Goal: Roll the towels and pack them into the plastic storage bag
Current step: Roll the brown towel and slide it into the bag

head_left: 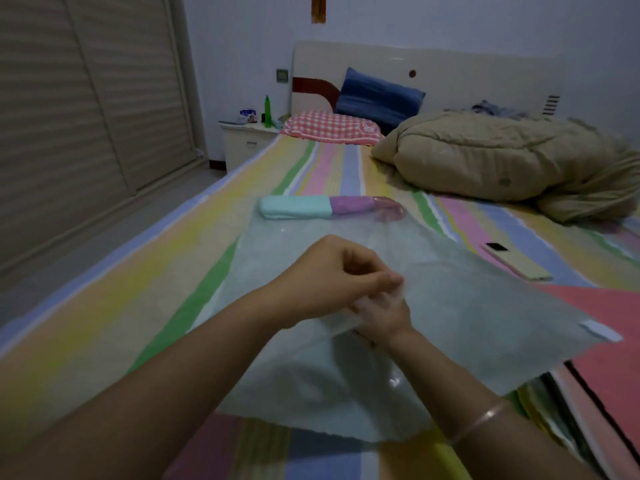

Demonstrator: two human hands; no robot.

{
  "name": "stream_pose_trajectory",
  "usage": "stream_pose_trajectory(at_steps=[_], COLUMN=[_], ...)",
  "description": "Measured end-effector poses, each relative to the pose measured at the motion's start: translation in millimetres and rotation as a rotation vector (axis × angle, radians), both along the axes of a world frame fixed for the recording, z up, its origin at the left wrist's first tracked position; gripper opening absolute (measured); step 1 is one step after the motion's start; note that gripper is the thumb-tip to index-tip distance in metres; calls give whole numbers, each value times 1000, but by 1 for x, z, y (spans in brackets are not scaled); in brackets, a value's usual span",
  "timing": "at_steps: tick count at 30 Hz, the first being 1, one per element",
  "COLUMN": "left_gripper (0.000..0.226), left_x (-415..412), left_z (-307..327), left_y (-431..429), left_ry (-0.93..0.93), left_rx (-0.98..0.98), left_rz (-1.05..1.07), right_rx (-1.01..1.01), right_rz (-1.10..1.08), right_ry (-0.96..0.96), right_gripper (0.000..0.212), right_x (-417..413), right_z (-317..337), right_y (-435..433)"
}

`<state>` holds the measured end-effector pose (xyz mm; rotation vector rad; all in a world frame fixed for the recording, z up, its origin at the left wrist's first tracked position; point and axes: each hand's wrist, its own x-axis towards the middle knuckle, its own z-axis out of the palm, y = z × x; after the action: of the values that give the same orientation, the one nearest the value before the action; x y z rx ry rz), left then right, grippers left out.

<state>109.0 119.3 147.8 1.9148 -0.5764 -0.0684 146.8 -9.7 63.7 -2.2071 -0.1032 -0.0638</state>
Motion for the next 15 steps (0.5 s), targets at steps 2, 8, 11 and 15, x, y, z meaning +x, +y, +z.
stream_pose_trajectory(at_steps=[2, 8, 11, 15], left_gripper=[25, 18, 13, 13], left_x=[9, 95, 139, 186], left_z=[0, -66, -109, -148], left_y=[14, 118, 151, 165], left_ry=[139, 82, 80, 136], left_rx=[-65, -161, -137, -217], left_rz=[2, 607, 740, 793], right_rx=[-33, -372, -351, -133], right_rz=[6, -124, -150, -33], right_ry=[-61, -140, -125, 96], right_gripper=[26, 40, 56, 39], right_x=[30, 118, 160, 206], right_z=[-12, -23, -38, -45], right_y=[13, 50, 68, 87])
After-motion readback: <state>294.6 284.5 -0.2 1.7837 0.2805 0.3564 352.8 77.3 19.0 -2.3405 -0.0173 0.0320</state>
